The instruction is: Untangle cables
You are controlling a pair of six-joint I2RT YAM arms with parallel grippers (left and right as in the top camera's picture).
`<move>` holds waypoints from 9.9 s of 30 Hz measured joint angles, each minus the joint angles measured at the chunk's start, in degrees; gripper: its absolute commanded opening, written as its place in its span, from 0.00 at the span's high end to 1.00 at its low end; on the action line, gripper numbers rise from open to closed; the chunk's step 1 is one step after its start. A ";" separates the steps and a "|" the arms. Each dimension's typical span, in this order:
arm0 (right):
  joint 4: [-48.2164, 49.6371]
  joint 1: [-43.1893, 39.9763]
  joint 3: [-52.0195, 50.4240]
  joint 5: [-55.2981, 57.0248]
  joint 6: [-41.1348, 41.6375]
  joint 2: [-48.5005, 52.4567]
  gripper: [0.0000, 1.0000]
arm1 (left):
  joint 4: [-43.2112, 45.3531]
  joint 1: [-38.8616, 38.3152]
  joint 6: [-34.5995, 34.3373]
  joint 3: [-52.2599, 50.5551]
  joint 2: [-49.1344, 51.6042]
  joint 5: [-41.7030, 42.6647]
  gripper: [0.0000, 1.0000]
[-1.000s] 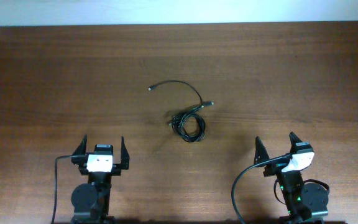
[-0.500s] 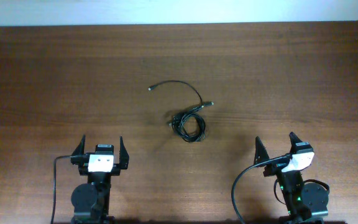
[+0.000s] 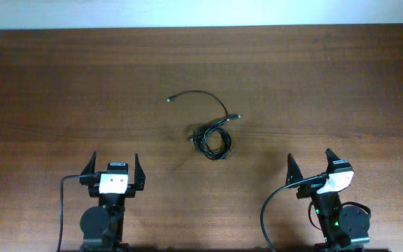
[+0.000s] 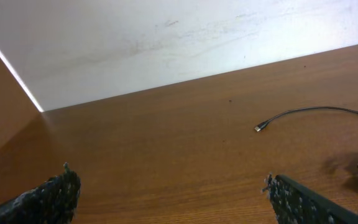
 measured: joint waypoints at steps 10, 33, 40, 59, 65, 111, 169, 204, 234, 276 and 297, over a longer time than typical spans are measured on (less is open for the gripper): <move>0.00 0.00 0.00 0.00 0.00 0.00 0.01 | 0.00 0.00 0.00 0.00 0.00 0.00 0.01; -0.24 0.00 0.00 3.72 0.00 0.00 0.01 | 0.00 0.00 0.00 0.02 0.00 -0.17 0.01; 1.29 0.00 0.00 0.87 0.07 -0.02 0.01 | 0.07 0.00 0.00 0.02 0.00 0.11 0.01; -15.87 0.00 26.40 -12.96 -0.09 16.48 0.01 | -7.32 0.00 -5.05 20.68 14.16 16.09 0.01; -33.79 0.00 47.41 -13.18 -1.88 33.46 0.01 | -19.82 0.00 -5.05 40.61 33.03 18.36 0.01; -76.59 0.00 93.98 -11.98 -6.08 80.48 0.01 | -56.65 -31.41 -52.15 85.94 111.95 2.27 0.53; -47.19 7.87 93.98 -31.39 13.29 91.49 0.17 | -50.93 -10.40 -26.97 94.14 92.94 53.46 1.00; -45.00 9.57 93.22 -46.49 11.43 97.83 0.96 | -51.52 -0.46 -27.71 93.77 93.85 51.45 1.00; -62.03 -5.20 92.78 -10.49 14.47 94.49 0.31 | -57.09 -3.34 -24.37 93.77 93.33 30.25 1.00; -39.39 15.06 92.78 -33.11 28.63 97.04 0.64 | -42.58 -10.60 -39.36 93.77 93.33 53.99 1.00; -35.17 11.85 92.78 -37.83 28.22 95.56 0.96 | -44.48 -10.36 -39.12 93.77 93.33 47.52 1.00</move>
